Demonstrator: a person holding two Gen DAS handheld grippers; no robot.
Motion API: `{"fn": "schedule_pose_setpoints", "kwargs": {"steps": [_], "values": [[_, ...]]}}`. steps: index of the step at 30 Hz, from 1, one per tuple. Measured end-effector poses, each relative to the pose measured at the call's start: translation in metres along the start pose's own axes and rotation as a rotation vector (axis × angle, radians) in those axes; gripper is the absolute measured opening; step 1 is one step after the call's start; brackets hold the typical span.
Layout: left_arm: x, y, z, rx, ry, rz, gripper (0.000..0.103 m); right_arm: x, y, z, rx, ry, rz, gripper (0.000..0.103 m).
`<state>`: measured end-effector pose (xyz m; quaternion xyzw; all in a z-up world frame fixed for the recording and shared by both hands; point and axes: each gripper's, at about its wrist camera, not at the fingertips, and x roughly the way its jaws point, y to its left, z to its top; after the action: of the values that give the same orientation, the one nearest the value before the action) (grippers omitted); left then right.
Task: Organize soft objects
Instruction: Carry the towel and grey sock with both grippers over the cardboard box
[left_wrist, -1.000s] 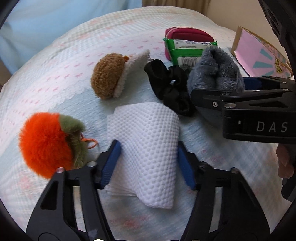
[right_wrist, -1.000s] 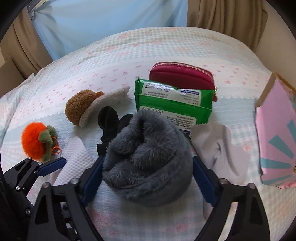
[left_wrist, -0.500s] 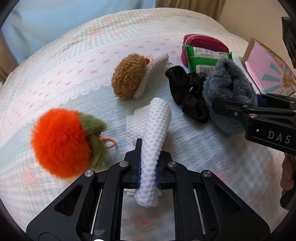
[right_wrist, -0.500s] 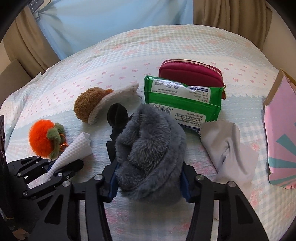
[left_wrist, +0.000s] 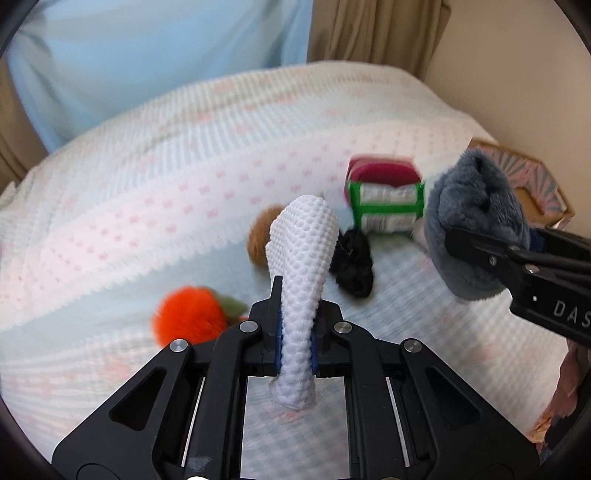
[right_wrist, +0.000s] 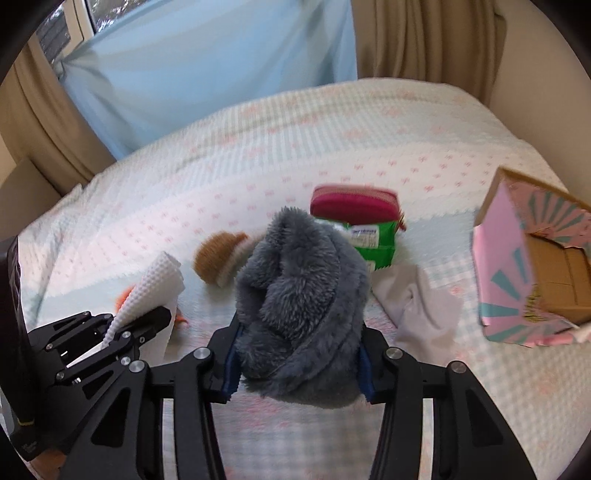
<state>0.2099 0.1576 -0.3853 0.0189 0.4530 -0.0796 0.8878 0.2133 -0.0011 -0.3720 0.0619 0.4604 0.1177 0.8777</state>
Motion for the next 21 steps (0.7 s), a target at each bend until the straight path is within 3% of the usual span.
{"fn": "schedule_pose_setpoints", "kwargs": {"steps": [12, 21], "values": [[-0.118, -0.024, 0.074, -0.039, -0.083, -0.029, 0.008, -0.134, 0.001, 0.042, 0.098, -0.159, -0.042, 0.045], [-0.156, -0.109, 0.12, 0.005, -0.128, -0.045, 0.008, -0.206, -0.071, 0.065, 0.134, -0.22, -0.077, 0.045]]}}
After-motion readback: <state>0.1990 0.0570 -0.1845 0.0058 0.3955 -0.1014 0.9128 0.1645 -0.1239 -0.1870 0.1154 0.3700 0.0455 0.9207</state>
